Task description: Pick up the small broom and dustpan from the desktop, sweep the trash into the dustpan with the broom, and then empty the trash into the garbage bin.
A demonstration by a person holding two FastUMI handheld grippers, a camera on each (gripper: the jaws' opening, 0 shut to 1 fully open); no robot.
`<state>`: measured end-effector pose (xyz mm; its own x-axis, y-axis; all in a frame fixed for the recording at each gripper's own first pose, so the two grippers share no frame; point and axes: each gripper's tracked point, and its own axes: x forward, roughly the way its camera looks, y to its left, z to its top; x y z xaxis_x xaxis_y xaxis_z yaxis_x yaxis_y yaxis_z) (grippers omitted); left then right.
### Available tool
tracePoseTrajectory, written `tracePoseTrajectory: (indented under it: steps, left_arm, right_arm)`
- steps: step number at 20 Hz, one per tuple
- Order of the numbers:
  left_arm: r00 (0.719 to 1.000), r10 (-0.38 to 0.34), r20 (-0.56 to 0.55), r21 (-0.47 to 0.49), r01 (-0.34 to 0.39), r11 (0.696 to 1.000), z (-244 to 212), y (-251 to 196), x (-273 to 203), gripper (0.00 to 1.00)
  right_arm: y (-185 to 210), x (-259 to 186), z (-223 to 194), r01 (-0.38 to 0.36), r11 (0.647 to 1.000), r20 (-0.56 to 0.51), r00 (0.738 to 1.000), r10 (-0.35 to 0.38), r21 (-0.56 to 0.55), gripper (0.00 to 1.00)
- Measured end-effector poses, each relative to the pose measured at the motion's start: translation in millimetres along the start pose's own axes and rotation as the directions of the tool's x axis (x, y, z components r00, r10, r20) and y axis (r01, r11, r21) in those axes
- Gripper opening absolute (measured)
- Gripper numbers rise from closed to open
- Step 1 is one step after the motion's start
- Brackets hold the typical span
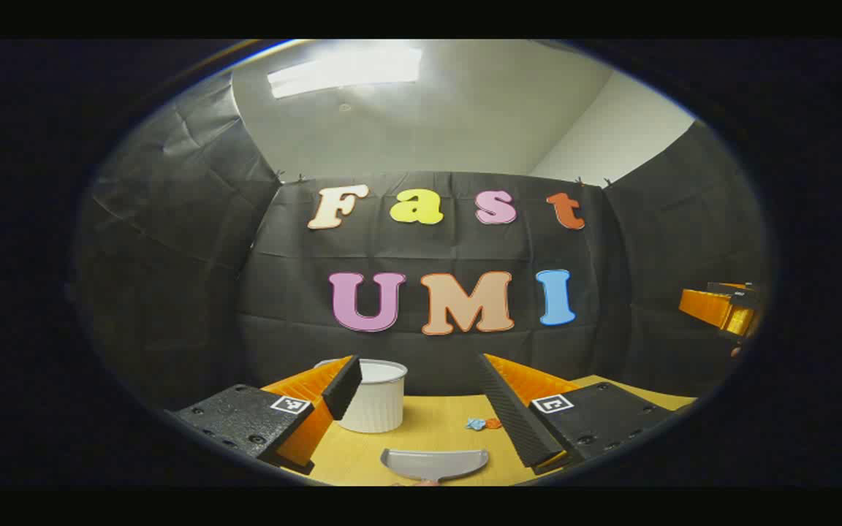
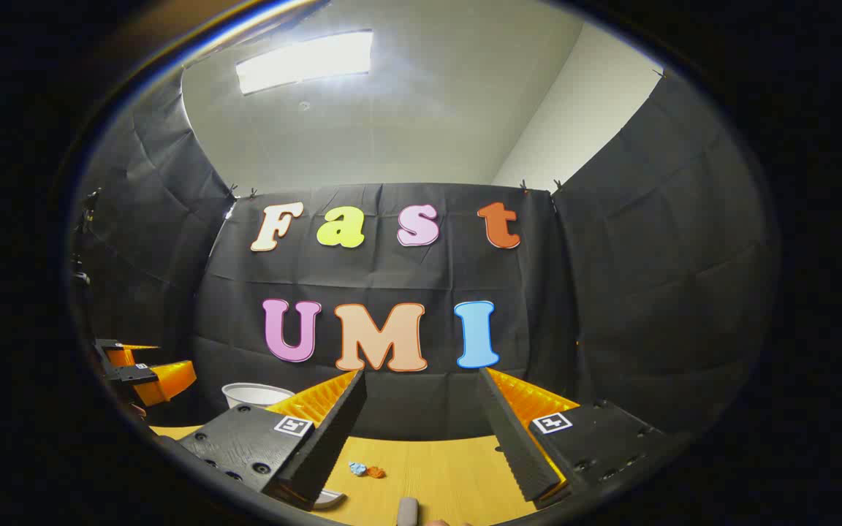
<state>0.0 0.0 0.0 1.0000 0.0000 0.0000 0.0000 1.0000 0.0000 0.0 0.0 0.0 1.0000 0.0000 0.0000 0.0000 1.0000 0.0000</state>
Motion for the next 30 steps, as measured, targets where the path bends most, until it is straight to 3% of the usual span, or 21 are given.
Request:
tracePoseTrajectory:
  steps: [17, 30]
  left_arm:
    - [0.998, -0.06, -0.021, 0.02, 0.061, 0.998, -2.8, -31.4, 18.6, 0.94]
    - [0.999, -0.052, -0.015, 0.016, 0.052, 0.999, -5.2, -31.7, 30.7, 0.94]
  right_arm:
    - [-3.6, 3.1, 4.2, -0.004, 1.0, -0.026, 1.0, 0.004, 0.001, 0.92]
    - [10.6, 20.8, -9.3, -0.039, 0.999, -0.069, 0.997, 0.039, 0.01, 0.92]
